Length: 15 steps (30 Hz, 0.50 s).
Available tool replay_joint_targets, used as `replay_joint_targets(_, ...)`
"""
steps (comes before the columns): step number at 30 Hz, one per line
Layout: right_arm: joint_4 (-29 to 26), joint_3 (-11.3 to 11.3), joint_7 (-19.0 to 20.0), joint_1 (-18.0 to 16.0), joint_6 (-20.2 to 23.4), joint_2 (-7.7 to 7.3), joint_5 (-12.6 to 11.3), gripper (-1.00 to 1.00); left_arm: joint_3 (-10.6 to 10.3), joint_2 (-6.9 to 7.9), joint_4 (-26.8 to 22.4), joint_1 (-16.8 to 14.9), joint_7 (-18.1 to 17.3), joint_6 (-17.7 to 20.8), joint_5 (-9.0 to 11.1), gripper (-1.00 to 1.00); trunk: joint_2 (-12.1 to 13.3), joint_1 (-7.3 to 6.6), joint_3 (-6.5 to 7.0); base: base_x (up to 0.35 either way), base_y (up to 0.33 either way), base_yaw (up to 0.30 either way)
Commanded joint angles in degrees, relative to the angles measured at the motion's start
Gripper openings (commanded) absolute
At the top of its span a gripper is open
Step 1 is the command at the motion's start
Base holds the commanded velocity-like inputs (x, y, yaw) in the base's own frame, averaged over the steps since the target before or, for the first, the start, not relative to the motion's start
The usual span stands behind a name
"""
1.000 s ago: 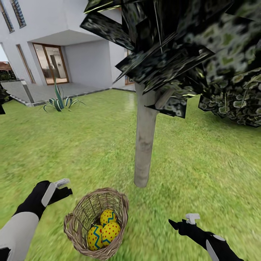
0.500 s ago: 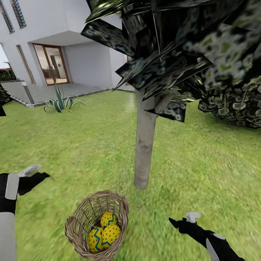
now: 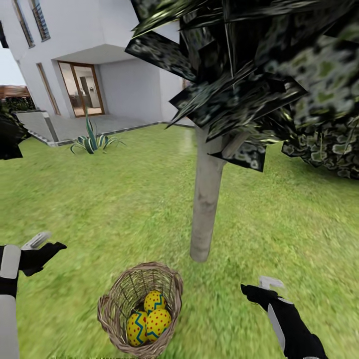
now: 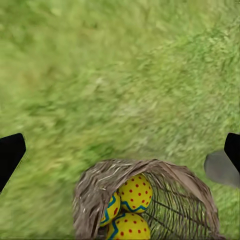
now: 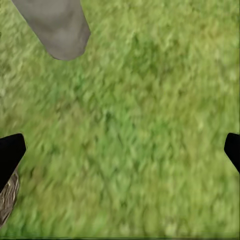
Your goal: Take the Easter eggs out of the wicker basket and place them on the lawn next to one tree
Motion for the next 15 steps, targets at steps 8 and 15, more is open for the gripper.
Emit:
replay_joint_targets(8, -9.58, 5.21, -0.49, -0.37, 15.51, 3.33, 0.38, 1.00, -0.21, -0.58, 6.09, -0.01, 0.45, -0.08, 0.63, 1.00, -0.03, -0.01, -0.07, 0.000, 0.000, 0.298)
replay_joint_targets(15, -10.86, 14.52, -9.29, -2.15, 18.98, 7.88, 0.15, 1.00, -0.18, -0.68, 6.52, -0.01, 0.43, -0.14, 0.61, 1.00, -0.03, -0.01, -0.25, 0.000, 0.000, 0.300)
